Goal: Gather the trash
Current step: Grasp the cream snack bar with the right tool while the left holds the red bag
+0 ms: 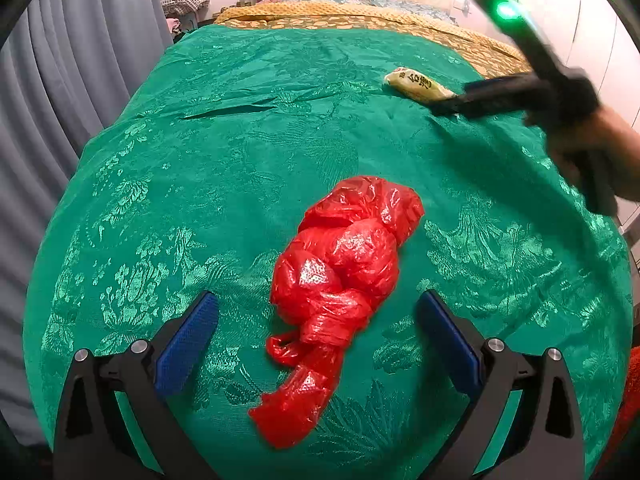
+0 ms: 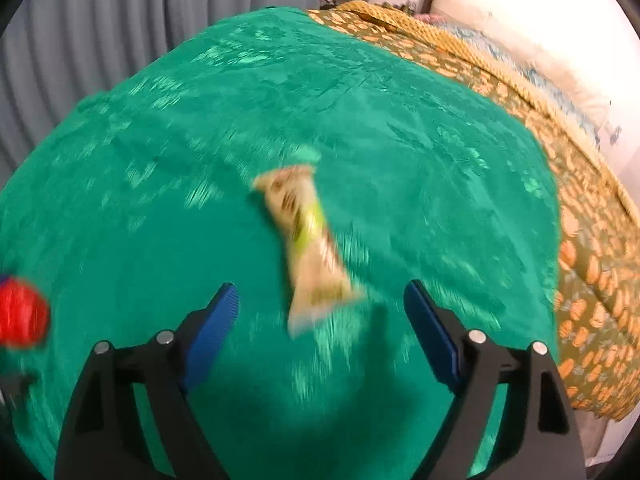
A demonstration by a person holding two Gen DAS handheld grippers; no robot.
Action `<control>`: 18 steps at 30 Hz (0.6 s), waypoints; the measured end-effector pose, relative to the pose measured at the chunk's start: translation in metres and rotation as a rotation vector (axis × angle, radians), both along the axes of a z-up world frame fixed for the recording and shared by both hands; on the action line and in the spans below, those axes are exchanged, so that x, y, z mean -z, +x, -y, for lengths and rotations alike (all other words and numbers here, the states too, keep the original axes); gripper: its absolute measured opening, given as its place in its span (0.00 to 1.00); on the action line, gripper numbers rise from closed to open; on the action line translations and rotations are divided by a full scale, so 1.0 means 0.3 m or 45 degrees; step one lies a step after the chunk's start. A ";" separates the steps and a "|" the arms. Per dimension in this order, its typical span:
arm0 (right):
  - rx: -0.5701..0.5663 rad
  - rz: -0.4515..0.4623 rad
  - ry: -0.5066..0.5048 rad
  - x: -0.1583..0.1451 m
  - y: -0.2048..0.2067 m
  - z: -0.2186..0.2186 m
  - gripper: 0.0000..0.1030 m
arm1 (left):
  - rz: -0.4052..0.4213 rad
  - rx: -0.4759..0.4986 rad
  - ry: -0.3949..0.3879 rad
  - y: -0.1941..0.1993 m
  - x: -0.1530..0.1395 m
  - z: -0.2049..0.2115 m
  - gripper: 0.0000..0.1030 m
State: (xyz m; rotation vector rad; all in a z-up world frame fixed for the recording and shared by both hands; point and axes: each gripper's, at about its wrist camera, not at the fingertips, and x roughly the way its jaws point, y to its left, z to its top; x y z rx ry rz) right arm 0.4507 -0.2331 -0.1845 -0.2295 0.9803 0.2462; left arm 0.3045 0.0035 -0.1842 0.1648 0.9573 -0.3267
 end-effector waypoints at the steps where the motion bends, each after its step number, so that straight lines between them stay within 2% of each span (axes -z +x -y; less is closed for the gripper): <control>1: 0.010 -0.009 0.020 0.006 0.009 0.003 0.80 | 0.000 0.000 0.000 0.000 0.000 0.000 0.95; 4: 0.056 -0.039 0.129 0.020 0.034 0.013 0.79 | 0.000 0.000 -0.001 0.000 0.000 0.000 0.95; 7: 0.058 -0.020 0.144 0.021 0.011 0.005 0.55 | 0.000 0.001 -0.002 0.001 0.001 0.000 0.96; 8: 0.057 -0.014 0.143 0.014 0.002 0.003 0.41 | 0.000 0.001 -0.001 0.000 0.000 0.000 0.95; 9: 0.058 -0.012 0.139 0.009 -0.005 0.002 0.37 | 0.000 0.000 -0.001 0.000 0.000 0.000 0.96; 12: 0.047 0.019 0.097 -0.019 -0.029 -0.008 0.35 | 0.000 0.000 -0.001 0.000 0.000 0.000 0.96; 18: 0.049 0.000 0.136 -0.072 -0.118 0.008 0.33 | 0.000 0.000 -0.001 0.000 0.001 0.000 0.96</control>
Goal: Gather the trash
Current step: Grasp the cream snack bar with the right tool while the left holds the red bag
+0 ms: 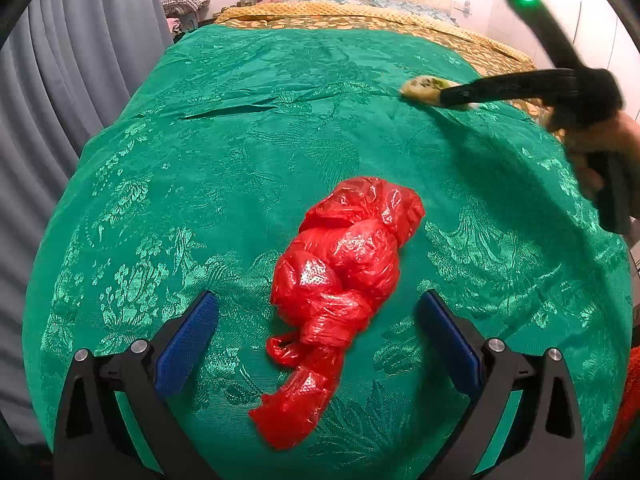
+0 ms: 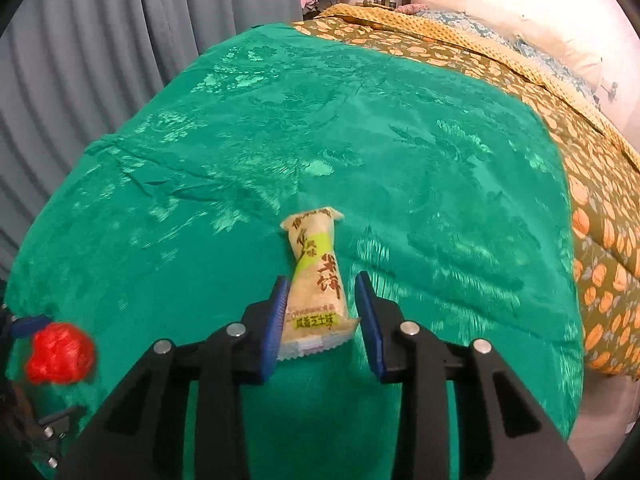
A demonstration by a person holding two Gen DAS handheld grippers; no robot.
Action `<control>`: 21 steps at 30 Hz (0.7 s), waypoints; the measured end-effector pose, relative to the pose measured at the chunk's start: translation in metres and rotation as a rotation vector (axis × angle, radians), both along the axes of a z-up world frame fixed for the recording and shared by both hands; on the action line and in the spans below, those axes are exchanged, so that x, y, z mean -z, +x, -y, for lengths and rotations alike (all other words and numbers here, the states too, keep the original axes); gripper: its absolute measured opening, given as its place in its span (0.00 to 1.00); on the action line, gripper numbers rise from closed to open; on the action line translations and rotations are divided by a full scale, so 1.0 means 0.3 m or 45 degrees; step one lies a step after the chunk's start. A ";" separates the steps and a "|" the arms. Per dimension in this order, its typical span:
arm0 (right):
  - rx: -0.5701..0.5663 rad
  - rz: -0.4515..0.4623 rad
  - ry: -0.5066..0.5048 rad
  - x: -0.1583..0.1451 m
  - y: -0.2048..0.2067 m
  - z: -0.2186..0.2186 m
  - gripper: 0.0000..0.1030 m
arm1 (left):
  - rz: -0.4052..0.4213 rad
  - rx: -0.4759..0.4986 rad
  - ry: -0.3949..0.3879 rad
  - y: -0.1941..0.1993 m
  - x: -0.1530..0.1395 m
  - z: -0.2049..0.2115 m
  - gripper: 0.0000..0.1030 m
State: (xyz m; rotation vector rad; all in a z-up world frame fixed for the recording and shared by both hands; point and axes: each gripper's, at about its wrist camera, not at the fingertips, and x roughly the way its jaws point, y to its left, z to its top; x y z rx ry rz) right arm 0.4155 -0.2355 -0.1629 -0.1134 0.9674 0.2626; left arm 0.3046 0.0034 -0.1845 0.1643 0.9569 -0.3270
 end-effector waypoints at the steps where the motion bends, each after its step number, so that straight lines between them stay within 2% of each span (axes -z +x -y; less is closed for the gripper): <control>1: -0.014 -0.015 0.000 -0.004 -0.029 0.001 0.33 | 0.000 0.000 0.000 0.000 0.000 0.000 0.96; 5: -0.060 -0.075 -0.016 0.002 -0.154 0.010 0.33 | 0.000 0.000 -0.001 0.000 0.000 0.000 0.96; 11: -0.109 -0.144 -0.047 0.007 -0.445 0.023 0.33 | 0.000 -0.001 0.000 0.000 0.001 0.000 0.96; 15: -0.112 -0.168 -0.073 0.020 -0.650 0.019 0.33 | 0.001 -0.001 0.001 0.000 0.001 0.000 0.95; 18: -0.075 -0.183 -0.055 0.049 -0.741 0.028 0.33 | 0.000 -0.001 0.003 -0.002 0.001 0.001 0.95; 19: -0.064 -0.189 -0.046 0.059 -0.749 0.031 0.34 | -0.001 0.001 0.001 -0.002 0.000 0.000 0.95; 21: -0.031 -0.201 -0.019 0.076 -0.763 0.050 0.43 | -0.006 0.016 -0.006 -0.002 -0.001 -0.002 0.95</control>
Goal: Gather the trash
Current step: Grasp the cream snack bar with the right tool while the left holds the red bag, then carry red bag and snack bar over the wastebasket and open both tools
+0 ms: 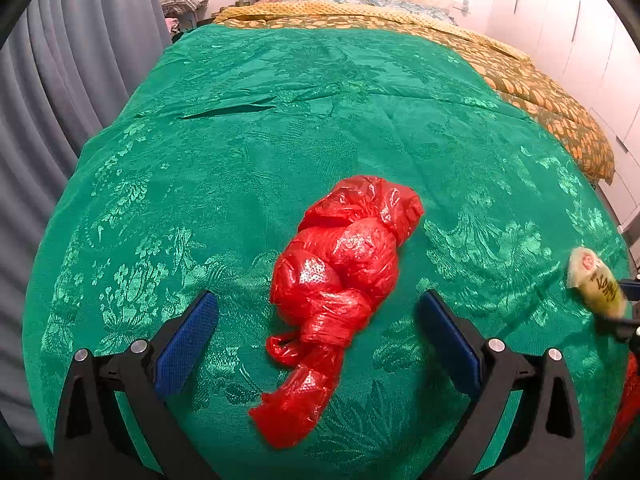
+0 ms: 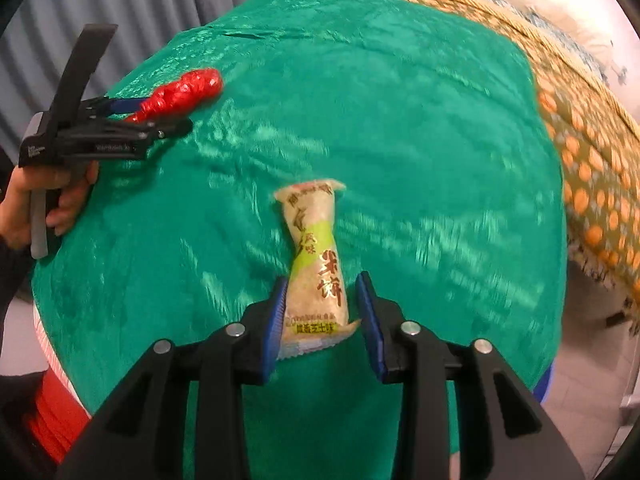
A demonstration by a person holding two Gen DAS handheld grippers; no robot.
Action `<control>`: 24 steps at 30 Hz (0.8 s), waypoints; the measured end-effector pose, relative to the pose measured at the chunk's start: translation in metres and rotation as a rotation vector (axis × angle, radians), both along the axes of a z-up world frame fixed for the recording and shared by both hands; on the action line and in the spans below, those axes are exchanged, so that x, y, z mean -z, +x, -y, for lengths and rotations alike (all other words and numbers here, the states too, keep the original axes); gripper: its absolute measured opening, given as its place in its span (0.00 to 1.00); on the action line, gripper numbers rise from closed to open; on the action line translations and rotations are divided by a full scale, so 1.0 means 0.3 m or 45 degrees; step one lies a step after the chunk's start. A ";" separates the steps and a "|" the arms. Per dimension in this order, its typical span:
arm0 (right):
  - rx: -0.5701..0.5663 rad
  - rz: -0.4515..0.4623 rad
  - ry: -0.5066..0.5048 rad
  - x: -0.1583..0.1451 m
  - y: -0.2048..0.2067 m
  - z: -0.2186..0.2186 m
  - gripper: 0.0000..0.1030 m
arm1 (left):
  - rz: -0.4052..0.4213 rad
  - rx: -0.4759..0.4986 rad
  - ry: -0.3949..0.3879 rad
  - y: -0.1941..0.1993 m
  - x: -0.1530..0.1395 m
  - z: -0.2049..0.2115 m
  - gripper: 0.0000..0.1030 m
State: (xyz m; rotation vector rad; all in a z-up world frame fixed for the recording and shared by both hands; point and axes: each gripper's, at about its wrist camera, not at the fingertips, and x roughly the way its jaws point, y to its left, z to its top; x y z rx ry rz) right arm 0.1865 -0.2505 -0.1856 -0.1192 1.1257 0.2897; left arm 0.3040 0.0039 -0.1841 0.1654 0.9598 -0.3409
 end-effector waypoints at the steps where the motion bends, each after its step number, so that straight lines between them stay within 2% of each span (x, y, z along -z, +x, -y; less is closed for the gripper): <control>1: 0.010 0.001 0.013 -0.002 -0.001 0.009 0.48 | -0.005 0.019 -0.011 -0.001 -0.002 -0.005 0.95; 3: 0.022 0.006 0.034 -0.015 -0.005 0.027 0.55 | -0.022 0.072 -0.061 -0.003 -0.009 -0.028 0.95; 7: -0.021 0.010 0.013 -0.050 0.012 0.020 0.55 | -0.055 0.163 -0.090 -0.003 -0.033 -0.060 0.95; 9: -0.051 0.002 -0.005 -0.063 0.026 0.001 0.55 | -0.022 0.185 -0.083 -0.004 -0.059 -0.056 0.95; 12: -0.082 -0.028 -0.039 -0.066 0.047 -0.041 0.55 | -0.007 0.238 -0.029 0.010 -0.075 -0.016 0.95; 15: -0.082 -0.056 -0.078 -0.054 0.074 -0.062 0.49 | 0.014 0.267 0.079 0.024 -0.064 0.033 0.95; 17: -0.066 -0.068 -0.076 -0.046 0.088 -0.055 0.43 | 0.006 0.264 0.095 0.036 -0.054 0.042 0.94; 18: -0.061 -0.072 -0.073 -0.042 0.092 -0.052 0.40 | -0.003 0.261 0.091 0.040 -0.049 0.046 0.92; 20: -0.051 -0.082 -0.062 -0.037 0.100 -0.046 0.22 | -0.016 0.256 0.092 0.045 -0.040 0.044 0.88; 22: -0.039 -0.074 -0.049 -0.043 0.097 -0.038 0.19 | -0.020 0.252 0.104 0.046 -0.032 0.049 0.74; 23: -0.030 -0.063 -0.035 -0.052 0.090 -0.033 0.19 | -0.019 0.250 0.097 0.046 -0.032 0.050 0.71; 24: -0.023 -0.056 -0.023 -0.057 0.086 -0.030 0.19 | -0.020 0.249 0.081 0.046 -0.034 0.046 0.61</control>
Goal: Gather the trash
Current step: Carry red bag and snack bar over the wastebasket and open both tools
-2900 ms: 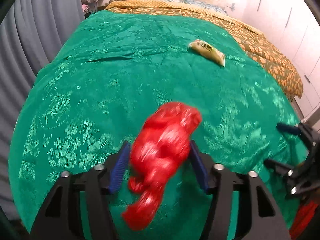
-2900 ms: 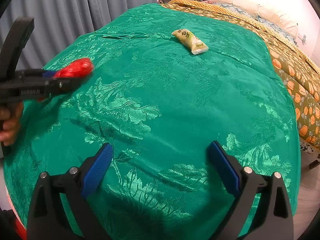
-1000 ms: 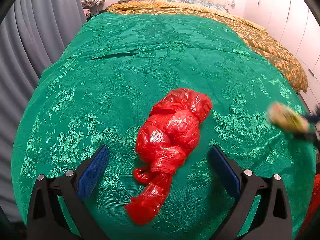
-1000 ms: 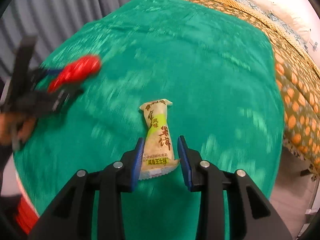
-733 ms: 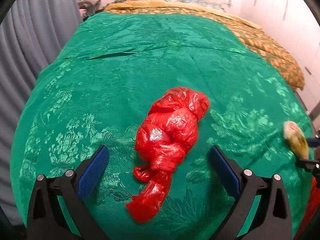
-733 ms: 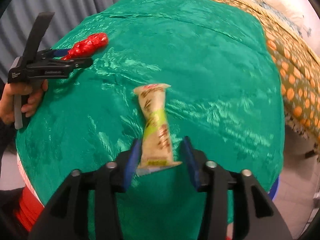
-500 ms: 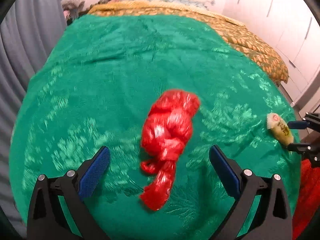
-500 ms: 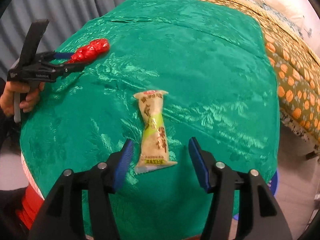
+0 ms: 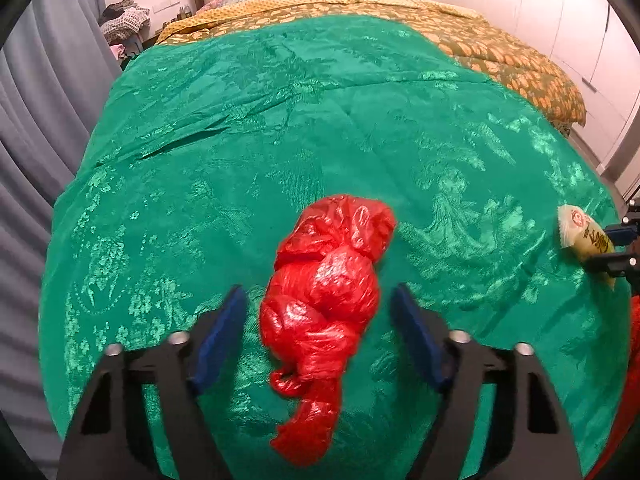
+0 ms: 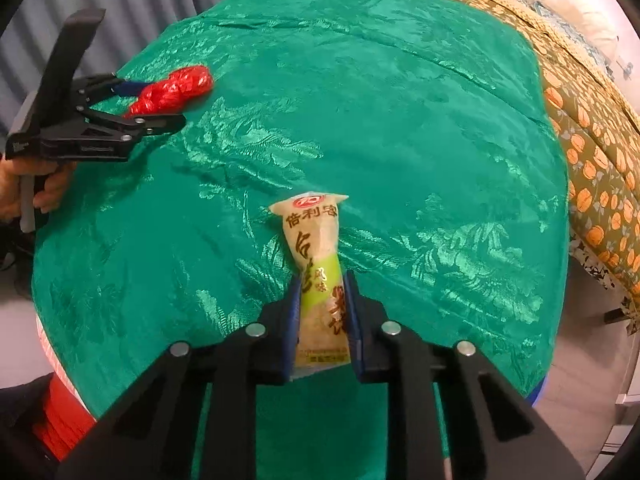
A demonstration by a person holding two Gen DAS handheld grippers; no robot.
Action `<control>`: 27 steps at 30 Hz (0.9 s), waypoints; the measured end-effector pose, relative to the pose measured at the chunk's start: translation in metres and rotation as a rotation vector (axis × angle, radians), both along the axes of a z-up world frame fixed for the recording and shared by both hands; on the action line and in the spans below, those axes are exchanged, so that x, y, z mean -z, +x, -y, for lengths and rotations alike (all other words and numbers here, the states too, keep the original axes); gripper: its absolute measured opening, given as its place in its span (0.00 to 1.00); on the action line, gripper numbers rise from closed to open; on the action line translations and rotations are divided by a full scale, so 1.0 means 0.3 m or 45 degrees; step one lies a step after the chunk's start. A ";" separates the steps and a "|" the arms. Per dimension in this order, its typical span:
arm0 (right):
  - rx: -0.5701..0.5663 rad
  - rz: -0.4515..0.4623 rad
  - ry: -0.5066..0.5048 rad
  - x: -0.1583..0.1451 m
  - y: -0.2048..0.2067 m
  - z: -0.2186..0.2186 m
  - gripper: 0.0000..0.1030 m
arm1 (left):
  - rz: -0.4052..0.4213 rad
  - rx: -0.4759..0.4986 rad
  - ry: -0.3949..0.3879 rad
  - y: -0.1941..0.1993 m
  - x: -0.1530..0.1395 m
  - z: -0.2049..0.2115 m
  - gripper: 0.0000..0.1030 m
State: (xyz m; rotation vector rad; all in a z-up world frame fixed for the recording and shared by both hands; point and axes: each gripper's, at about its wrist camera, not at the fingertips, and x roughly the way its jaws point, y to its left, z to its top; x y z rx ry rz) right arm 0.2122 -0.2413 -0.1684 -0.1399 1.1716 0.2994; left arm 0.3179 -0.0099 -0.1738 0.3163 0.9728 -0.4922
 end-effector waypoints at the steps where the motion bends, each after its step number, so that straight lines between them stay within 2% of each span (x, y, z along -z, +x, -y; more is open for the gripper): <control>1: 0.014 0.011 0.019 -0.009 -0.007 0.007 0.19 | -0.005 -0.009 -0.011 0.001 -0.003 0.000 0.50; 2: 0.027 0.019 0.037 -0.016 -0.015 0.016 0.19 | -0.010 -0.019 -0.022 0.001 -0.006 0.000 0.45; 4: 0.064 0.034 0.094 -0.032 -0.034 0.041 0.19 | -0.007 -0.035 -0.050 -0.006 -0.017 0.004 0.42; 10: 0.194 0.060 0.294 -0.064 -0.116 0.140 0.19 | 0.008 -0.028 -0.142 -0.083 -0.071 0.055 0.41; 15: 0.313 0.097 0.396 -0.088 -0.213 0.274 0.19 | -0.027 0.048 -0.207 -0.171 -0.111 0.186 0.41; 21: 0.509 0.178 0.374 -0.107 -0.364 0.555 0.19 | -0.054 0.237 -0.273 -0.312 -0.183 0.489 0.41; 24: 0.608 0.188 0.332 -0.079 -0.414 0.702 0.19 | -0.085 0.322 -0.311 -0.384 -0.208 0.652 0.41; 27: 0.695 0.205 0.246 -0.025 -0.446 0.848 0.19 | -0.139 0.415 -0.342 -0.467 -0.211 0.871 0.41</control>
